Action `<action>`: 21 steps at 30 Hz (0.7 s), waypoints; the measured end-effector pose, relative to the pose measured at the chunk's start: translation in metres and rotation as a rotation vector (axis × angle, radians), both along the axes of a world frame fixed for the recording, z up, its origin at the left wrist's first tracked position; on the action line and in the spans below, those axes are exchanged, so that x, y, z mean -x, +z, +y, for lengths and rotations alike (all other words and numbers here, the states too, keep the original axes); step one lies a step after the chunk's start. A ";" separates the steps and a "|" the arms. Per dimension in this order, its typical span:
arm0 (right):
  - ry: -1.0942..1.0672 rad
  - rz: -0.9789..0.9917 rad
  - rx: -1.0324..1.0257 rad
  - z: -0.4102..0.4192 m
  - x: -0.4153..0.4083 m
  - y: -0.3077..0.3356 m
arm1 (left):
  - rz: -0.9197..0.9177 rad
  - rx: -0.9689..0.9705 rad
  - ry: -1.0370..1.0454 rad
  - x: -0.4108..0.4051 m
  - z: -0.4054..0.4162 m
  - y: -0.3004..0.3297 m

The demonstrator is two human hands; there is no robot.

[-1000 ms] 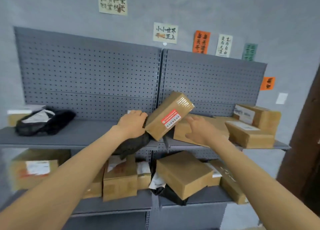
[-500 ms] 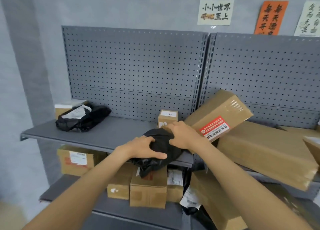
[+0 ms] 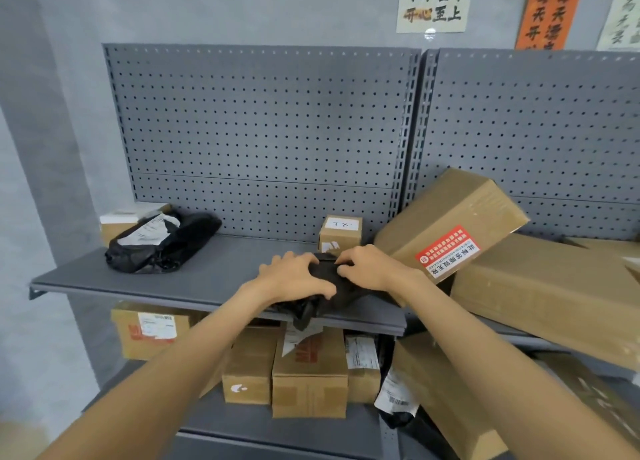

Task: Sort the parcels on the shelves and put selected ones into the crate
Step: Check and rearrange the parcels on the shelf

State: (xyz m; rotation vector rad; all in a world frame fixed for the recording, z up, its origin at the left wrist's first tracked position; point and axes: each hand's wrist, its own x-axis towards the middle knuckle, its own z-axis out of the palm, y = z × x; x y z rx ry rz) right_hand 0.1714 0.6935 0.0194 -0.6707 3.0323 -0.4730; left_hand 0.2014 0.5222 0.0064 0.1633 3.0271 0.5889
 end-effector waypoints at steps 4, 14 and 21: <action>-0.005 0.017 0.244 -0.008 -0.003 0.003 | 0.032 -0.272 0.020 0.003 -0.023 0.022; -0.121 0.298 0.651 -0.034 -0.005 0.023 | -0.197 -1.287 0.144 -0.012 -0.066 0.045; -0.127 -0.219 1.092 -0.069 -0.022 0.030 | -0.226 -1.838 0.067 -0.017 -0.059 0.051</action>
